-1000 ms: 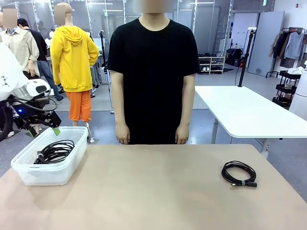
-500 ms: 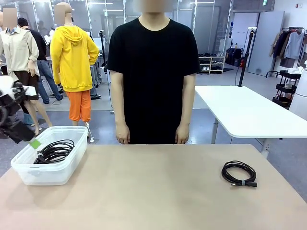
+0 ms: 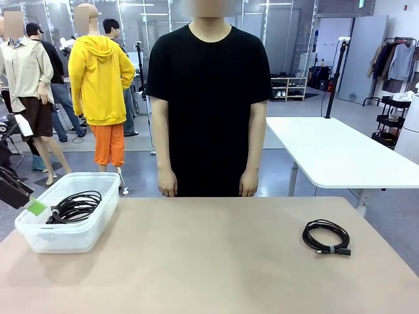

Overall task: Organize and store the cables.
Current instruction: Place the USB Extension Cable into the Organizing box.

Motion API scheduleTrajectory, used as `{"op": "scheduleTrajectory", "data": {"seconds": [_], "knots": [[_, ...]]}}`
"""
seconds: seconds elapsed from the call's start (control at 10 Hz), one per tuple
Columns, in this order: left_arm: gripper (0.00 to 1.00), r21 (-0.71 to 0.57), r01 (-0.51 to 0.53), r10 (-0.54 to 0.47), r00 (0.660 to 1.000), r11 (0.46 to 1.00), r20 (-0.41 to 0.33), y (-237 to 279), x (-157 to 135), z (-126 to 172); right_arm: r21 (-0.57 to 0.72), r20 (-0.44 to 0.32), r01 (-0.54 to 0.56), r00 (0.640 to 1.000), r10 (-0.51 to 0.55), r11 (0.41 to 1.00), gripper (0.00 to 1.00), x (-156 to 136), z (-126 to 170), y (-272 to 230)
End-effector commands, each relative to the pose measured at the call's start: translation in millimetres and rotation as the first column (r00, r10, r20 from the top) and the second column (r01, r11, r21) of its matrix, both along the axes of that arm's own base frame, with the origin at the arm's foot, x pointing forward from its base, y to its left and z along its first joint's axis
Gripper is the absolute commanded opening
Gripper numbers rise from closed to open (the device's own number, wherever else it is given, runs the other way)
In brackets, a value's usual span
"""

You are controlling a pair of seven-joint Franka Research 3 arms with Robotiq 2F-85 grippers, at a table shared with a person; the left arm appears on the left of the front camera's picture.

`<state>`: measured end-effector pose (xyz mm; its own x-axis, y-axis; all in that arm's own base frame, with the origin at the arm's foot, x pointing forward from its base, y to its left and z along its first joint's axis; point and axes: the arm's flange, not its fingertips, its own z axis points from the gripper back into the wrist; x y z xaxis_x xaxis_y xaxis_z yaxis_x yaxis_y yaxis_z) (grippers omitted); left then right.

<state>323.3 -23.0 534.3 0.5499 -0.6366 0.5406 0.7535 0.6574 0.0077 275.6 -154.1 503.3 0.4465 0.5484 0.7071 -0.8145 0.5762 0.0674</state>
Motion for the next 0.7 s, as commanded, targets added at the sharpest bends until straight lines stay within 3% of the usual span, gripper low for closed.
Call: {"op": "scheduleTrajectory", "data": {"seconds": [0.0, 0.4, 0.5, 0.6], "knots": [[1.0, 0.002, -0.025, 0.025, 1.0, 1.0, -0.006, 0, -1, 1, 0.007, 0.013, -0.016, 1.0, 0.016, 1.0, 1.0, 0, 1, -2], [1.0, 0.002, -0.025, 0.025, 1.0, 1.0, -0.006, 0, -1, 1, 0.0, 0.0, 0.0, 1.0, 0.0, 1.0, 1.0, 0, 0, 0], [1.0, 0.002, -0.025, 0.025, 1.0, 1.0, -0.006, 0, -1, 1, -0.154, 0.023, -0.055, 0.998, 0.059, 0.987, 1.0, -2, 17, 1], [1.0, 0.002, -0.025, 0.025, 1.0, 1.0, -0.006, 0, -1, 1, -0.217, -0.003, -0.146, 0.989, 0.149, 0.965, 1.0, 13, 26, 15]]}}
